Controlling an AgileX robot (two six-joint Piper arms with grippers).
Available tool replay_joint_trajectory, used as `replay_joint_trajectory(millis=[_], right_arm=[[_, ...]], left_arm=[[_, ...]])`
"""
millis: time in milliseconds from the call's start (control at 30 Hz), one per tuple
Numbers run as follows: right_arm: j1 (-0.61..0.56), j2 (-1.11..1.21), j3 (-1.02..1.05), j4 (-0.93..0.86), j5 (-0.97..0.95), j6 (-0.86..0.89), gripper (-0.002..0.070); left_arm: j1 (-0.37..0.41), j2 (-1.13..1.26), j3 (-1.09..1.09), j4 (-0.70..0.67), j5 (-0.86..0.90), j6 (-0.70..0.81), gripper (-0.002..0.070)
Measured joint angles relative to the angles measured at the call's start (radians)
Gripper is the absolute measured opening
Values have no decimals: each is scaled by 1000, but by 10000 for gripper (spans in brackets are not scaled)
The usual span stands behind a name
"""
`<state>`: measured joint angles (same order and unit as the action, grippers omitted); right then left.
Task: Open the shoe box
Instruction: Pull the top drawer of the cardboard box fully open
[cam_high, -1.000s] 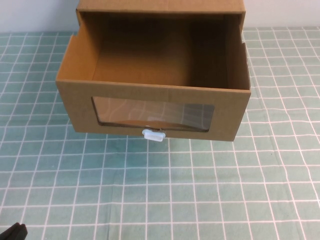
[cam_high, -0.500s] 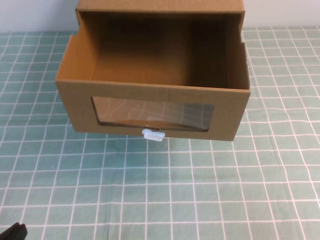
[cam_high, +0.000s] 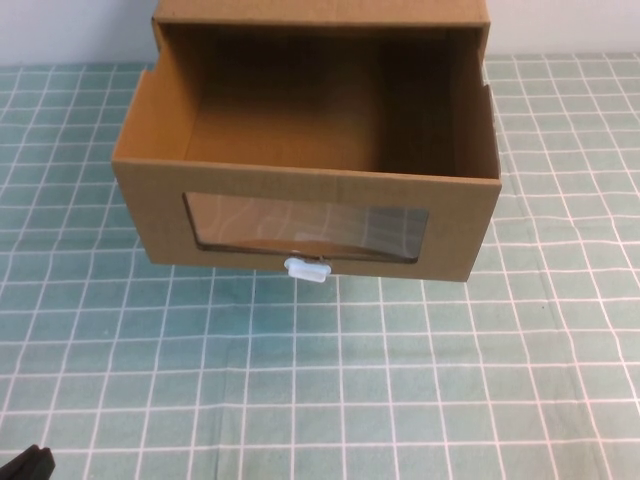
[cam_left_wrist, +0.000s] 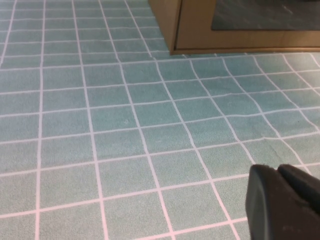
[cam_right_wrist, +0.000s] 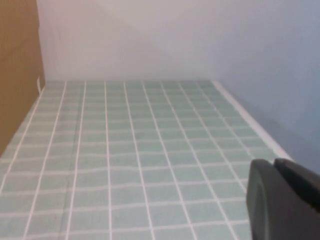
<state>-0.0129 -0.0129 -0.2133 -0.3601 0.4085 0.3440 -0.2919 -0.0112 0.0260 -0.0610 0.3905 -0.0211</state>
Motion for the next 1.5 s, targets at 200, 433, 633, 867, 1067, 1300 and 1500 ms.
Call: replay_joint_trajectory(millis=[200, 433, 633, 867, 1067, 1300, 1500], right_arm=[[-2, -2, 225, 2, -148, 0, -13], [-4, -2, 236, 27, -98, 0, -13], [-6, -2, 236, 52, -49, -5, -13], [-6, -2, 236, 261, -39, -249, -13], [-6, -2, 236, 383, -37, -295, -13], [-6, -2, 236, 459, -37, -301, -13], [-6, -2, 236, 466, -37, -307, -13]], left_arm=[[0, 0, 0, 0, 0, 0, -5], [0, 0, 0, 0, 2, 0, -5], [0, 0, 0, 0, 2, 0, -5], [0, 0, 0, 0, 2, 0, -5], [0, 0, 0, 0, 2, 0, -5], [0, 0, 0, -1, 2, 0, -5], [0, 0, 0, -1, 2, 0, -5]])
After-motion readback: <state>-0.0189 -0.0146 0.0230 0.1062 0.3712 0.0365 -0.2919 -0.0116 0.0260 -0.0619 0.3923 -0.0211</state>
